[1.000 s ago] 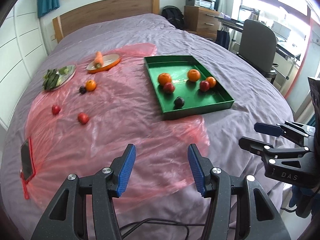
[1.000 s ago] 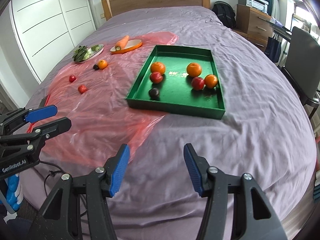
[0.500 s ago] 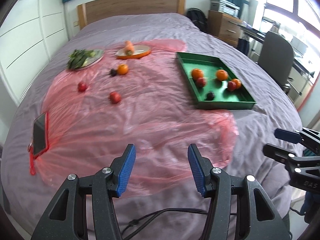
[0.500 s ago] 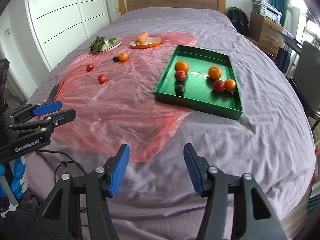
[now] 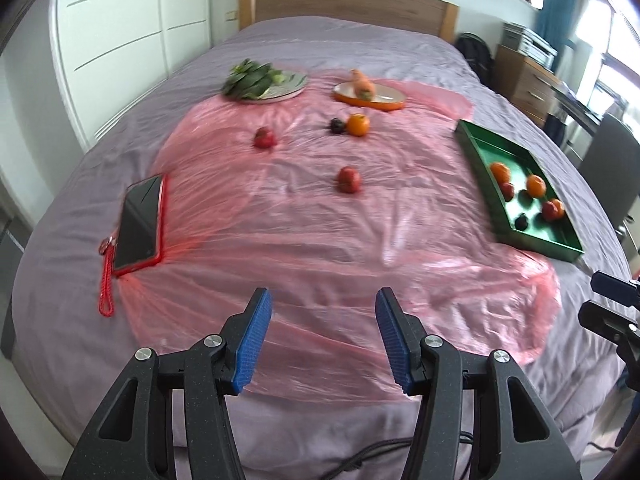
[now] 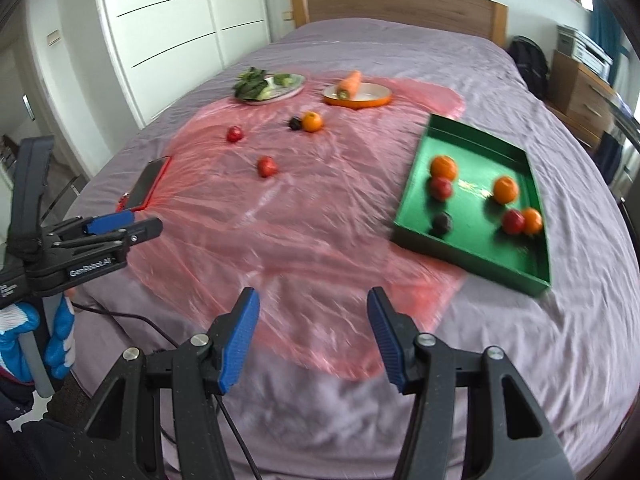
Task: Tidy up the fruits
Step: 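Lift both grippers away from the tray toward the remaining fruit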
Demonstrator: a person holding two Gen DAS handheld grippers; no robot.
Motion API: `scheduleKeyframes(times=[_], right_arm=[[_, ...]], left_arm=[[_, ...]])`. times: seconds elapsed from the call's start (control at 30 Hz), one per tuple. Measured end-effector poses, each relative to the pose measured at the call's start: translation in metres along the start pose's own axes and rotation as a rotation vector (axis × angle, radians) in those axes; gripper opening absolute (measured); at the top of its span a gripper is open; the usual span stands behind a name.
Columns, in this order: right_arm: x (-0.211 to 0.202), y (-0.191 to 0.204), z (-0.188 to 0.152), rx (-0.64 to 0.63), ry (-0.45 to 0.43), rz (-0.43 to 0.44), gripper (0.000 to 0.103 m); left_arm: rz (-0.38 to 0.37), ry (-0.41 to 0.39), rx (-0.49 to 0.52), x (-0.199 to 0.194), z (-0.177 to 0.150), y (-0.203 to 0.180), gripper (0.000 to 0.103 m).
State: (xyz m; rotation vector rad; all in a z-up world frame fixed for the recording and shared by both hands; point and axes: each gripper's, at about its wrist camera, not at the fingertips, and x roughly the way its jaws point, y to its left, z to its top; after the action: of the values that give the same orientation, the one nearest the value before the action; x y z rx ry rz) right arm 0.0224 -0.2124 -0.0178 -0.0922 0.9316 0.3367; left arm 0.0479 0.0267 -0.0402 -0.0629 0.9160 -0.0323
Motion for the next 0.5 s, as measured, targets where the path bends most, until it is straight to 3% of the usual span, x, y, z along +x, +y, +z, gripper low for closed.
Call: scheduleKeyframes(times=[0.5], right_arm=[[0.077,0.000,0.025,-0.017,0.066,0.091,0.101]], left_arm=[[-0.005,0.045,-0.004,0.053,0.028,0.006,0.048]])
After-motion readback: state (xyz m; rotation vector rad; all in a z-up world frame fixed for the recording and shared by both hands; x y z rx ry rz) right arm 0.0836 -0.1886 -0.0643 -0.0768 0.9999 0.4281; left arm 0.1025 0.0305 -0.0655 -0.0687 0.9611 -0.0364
